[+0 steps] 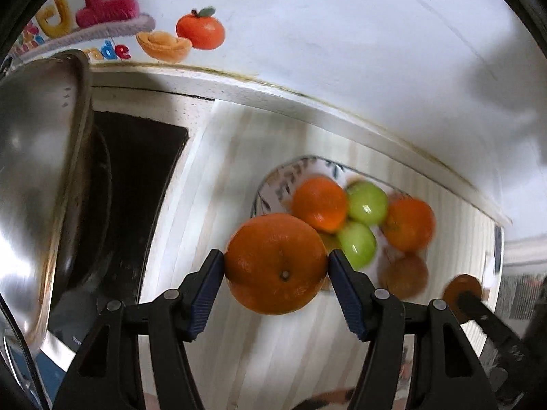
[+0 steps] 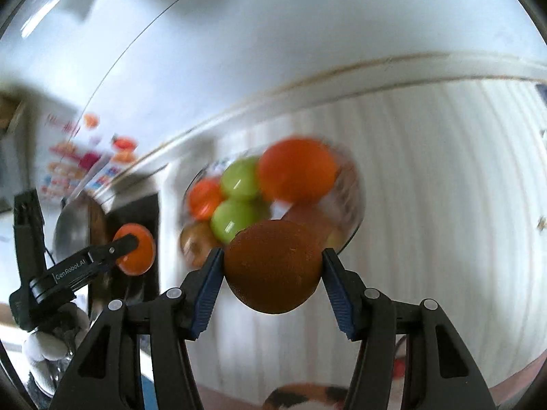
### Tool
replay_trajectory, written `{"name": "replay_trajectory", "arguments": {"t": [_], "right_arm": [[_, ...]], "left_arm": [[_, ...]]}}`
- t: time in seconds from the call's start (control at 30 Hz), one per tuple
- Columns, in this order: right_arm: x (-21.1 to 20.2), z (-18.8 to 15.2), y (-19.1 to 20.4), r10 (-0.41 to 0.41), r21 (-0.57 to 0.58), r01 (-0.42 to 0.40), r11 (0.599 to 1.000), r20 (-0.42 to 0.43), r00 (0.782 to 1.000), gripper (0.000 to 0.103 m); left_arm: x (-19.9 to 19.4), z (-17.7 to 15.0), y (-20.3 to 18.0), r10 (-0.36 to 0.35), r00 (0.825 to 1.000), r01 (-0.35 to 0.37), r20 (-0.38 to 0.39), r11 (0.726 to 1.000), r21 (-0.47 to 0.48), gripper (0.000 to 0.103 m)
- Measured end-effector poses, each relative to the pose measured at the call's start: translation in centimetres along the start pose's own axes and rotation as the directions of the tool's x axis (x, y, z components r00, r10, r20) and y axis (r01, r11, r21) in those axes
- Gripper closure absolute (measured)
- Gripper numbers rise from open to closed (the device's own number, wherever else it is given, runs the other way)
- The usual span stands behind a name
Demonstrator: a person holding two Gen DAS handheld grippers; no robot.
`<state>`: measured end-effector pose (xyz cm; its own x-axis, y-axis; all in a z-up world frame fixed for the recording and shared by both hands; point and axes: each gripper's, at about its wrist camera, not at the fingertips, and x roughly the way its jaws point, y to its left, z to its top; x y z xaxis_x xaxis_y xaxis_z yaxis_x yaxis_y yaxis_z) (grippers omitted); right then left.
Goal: Organize fruits
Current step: 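Place the orange on the plate with the left tool while the right tool places its orange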
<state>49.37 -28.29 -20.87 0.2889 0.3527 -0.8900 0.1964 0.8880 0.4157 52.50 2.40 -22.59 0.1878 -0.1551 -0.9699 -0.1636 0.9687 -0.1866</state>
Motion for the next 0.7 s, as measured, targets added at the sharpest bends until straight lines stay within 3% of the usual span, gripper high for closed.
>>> {"name": "replay_trajectory", "arguments": {"t": [0.13, 0.33, 0.7], "right_arm": [[1.2, 3.5, -2.2, -0.073, 0.022, 0.073, 0.997, -0.006, 0.997, 0.043], [5.2, 5.4, -4.0, -0.174, 0.02, 0.176, 0.984, -0.06, 0.983, 0.043], [8.4, 4.3, -4.2, -0.172, 0.007, 0.174, 0.985, -0.116, 0.978, 0.043]], "left_arm": [[3.1, 2.0, 0.3, 0.015, 0.998, -0.016, -0.061, 1.0, -0.01, 0.042], [6.3, 2.7, 0.6, 0.015, 0.992, -0.019, -0.128, 0.999, -0.027, 0.042], [7.5, 2.9, 0.7, 0.019, 0.988, -0.019, -0.152, 1.0, 0.003, 0.041]]}}
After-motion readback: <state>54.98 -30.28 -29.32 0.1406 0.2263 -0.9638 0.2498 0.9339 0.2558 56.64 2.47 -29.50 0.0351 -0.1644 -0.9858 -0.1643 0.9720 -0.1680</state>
